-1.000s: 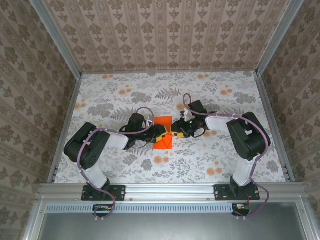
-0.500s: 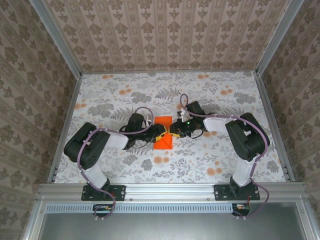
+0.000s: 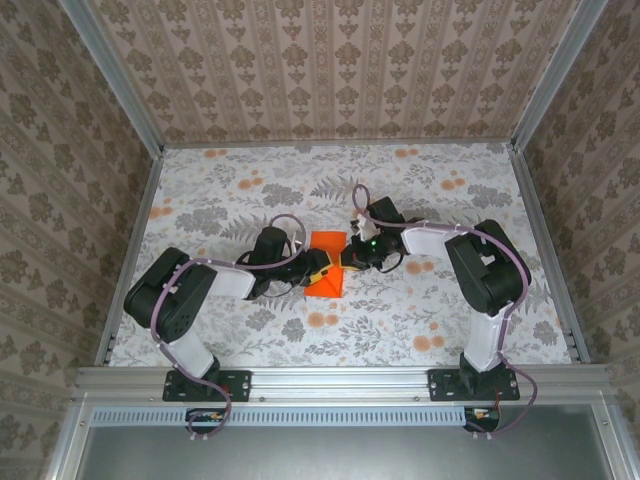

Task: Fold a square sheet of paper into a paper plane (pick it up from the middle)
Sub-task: Fold the triangle a second time at the center of the table.

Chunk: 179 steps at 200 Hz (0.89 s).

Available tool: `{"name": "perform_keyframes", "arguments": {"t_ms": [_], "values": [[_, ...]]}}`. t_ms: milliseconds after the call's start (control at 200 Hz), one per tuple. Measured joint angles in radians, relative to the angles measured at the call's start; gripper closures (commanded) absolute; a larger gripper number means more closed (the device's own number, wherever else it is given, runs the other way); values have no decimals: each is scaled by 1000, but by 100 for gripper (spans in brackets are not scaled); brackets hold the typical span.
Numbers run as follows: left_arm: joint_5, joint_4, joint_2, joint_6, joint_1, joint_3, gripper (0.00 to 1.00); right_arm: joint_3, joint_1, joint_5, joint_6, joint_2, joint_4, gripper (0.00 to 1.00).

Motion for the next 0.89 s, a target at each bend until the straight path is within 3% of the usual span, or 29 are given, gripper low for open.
{"name": "perform_keyframes", "arguments": {"t_ms": [895], "values": [[3,-125,24,75,-9,76,60,80,0,29,-84,64,-78,97]]}}
